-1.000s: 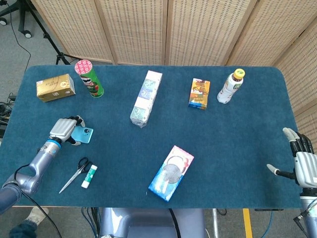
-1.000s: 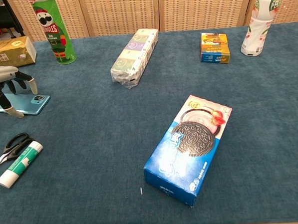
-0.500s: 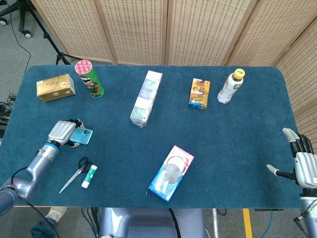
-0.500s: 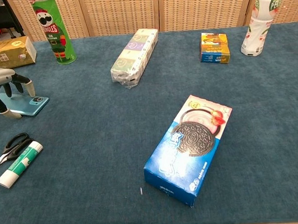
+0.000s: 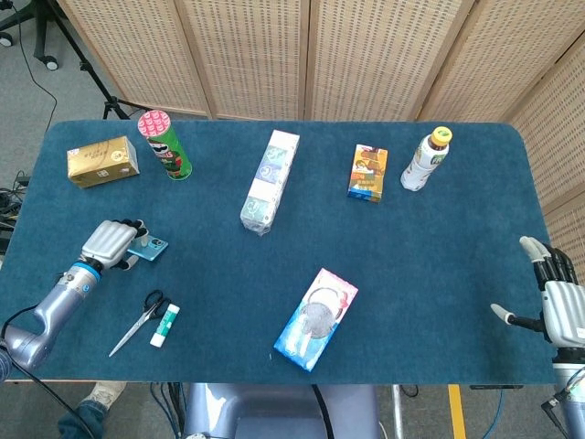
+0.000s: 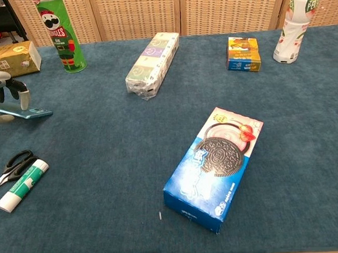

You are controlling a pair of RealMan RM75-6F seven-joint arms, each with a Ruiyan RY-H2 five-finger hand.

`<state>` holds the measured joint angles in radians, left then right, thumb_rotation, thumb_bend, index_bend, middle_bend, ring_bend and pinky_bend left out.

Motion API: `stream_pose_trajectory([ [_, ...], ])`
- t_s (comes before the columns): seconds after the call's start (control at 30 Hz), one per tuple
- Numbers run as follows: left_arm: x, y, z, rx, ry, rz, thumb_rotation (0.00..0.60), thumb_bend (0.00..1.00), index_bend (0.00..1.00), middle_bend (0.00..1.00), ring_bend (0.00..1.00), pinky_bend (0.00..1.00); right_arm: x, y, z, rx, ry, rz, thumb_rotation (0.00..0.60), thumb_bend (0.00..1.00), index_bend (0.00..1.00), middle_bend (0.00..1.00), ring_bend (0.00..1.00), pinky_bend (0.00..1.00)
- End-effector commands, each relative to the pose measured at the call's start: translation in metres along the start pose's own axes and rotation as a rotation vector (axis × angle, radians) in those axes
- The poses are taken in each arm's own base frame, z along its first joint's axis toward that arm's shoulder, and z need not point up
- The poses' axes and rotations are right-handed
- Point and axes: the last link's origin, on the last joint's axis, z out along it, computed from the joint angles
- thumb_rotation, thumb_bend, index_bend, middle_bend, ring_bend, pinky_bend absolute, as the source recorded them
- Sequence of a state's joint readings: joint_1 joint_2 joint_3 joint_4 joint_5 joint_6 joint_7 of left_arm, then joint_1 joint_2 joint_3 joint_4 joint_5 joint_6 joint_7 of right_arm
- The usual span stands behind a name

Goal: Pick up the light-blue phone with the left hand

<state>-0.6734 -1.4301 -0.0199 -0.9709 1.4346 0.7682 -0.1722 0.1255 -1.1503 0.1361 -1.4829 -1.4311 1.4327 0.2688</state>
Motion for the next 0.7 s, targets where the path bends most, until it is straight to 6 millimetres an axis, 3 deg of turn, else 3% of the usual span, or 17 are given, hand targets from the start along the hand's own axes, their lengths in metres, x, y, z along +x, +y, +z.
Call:
stream_pose_trajectory([
  [0.03,0.003,0.002,0.004,0.002,0.0,0.021,0.6,0.71,0.49,0.34,0.29,0.39,0.0,0.0,0.0,0.0,-0.001,0.001,0.6,0.0,0.0,0.0,0.0,0.0],
  [0.53,0.033,0.011,0.028,0.016,0.078,0.178,0.6,0.69,0.49,0.35,0.29,0.39,0.0,0.001,0.001,-0.001,-0.004,0.006,0.6,0.0,0.0,0.0,0.0,0.0],
  [0.6,0.037,0.011,0.032,0.03,0.091,0.199,0.6,0.66,0.47,0.28,0.27,0.39,0.0,0.001,0.001,-0.001,-0.004,0.007,0.6,0.0,0.0,0.0,0.0,0.0],
  [0.7,0.041,0.013,0.038,0.044,0.123,0.222,0.6,0.57,0.31,0.1,0.14,0.29,0.0,0.0,0.001,0.0,-0.007,0.005,0.6,0.0,0.0,0.0,0.0,0.0],
])
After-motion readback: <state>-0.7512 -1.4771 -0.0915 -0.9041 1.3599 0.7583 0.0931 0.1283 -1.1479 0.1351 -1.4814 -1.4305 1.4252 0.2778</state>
